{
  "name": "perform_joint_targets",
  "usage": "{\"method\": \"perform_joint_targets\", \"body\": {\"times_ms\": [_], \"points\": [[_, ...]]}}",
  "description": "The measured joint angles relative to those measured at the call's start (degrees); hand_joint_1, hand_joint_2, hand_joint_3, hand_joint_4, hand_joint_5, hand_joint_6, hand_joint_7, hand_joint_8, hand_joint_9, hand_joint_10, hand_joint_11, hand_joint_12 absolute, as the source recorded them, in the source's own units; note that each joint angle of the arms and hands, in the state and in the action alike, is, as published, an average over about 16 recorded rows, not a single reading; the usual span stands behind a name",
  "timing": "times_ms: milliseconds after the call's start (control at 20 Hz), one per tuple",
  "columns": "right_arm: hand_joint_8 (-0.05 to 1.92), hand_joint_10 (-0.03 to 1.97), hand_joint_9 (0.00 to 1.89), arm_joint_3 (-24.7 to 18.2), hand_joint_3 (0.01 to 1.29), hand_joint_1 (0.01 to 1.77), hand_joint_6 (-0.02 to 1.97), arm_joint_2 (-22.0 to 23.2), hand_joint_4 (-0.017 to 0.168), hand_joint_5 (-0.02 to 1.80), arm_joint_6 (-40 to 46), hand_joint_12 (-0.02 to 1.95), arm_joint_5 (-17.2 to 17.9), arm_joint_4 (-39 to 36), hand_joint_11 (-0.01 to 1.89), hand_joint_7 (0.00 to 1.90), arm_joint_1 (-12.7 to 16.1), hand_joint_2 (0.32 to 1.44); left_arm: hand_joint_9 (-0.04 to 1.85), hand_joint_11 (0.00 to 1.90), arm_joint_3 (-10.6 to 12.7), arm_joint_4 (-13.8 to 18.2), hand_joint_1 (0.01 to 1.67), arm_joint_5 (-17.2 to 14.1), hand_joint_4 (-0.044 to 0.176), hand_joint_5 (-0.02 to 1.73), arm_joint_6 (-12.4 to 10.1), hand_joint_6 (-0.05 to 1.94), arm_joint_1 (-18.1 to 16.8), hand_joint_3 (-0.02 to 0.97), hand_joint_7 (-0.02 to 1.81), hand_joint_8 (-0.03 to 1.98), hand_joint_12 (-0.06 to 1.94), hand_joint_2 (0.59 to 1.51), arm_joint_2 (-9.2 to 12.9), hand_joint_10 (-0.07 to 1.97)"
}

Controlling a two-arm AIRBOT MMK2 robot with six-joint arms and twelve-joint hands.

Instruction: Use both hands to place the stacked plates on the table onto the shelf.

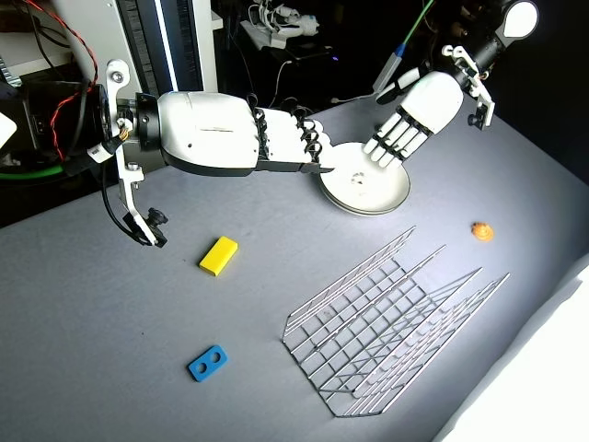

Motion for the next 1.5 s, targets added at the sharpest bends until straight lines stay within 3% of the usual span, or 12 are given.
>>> {"method": "perform_joint_targets", "body": {"times_ms": [450, 750, 1100, 1500], "points": [[-0.02, 0.00, 0.02, 0.0, 0.02, 0.79, 0.02, 0.0, 0.003, 0.02, -0.1, 0.01, 0.0, 0.0, 0.02, 0.02, 0.0, 1.11, 0.01, 0.02, -1.3, -1.7, 0.02, 3.8, -0.006, 0.01, 0.0, 0.00, 3.0, 0.009, 0.01, 0.00, -0.02, 1.181, 0.1, 0.00], [-0.02, 0.00, 0.02, 0.0, 0.02, 0.79, 0.02, 0.0, 0.003, 0.02, -0.3, 0.01, 0.0, 0.0, 0.02, 0.02, 0.0, 1.11, 0.00, 0.02, -3.5, -4.5, 0.02, 6.4, -0.006, 0.00, -0.1, -0.01, 6.3, 0.009, 0.01, -0.01, -0.03, 1.180, 0.8, -0.01], [-0.02, 0.00, 0.02, 0.0, 0.02, 0.78, 0.02, 0.0, 0.004, 0.02, -0.4, 0.01, 0.0, 0.0, 0.02, 0.02, 0.0, 1.11, -0.02, 0.02, -7.9, -8.4, 0.02, 10.1, -0.005, 0.00, -0.2, -0.01, 9.7, 0.009, 0.00, -0.01, -0.03, 1.181, 2.4, -0.02], [-0.02, 0.00, 0.02, 0.1, 0.02, 0.77, 0.02, -0.4, 0.004, 0.02, -1.4, 0.01, 0.0, 0.1, 0.02, 0.02, 0.0, 1.11, -0.02, 0.01, -13.9, -12.6, 0.02, 14.0, -0.004, 0.00, -0.6, -0.01, 10.9, 0.009, -0.01, -0.02, -0.04, 1.186, 3.4, -0.02]]}}
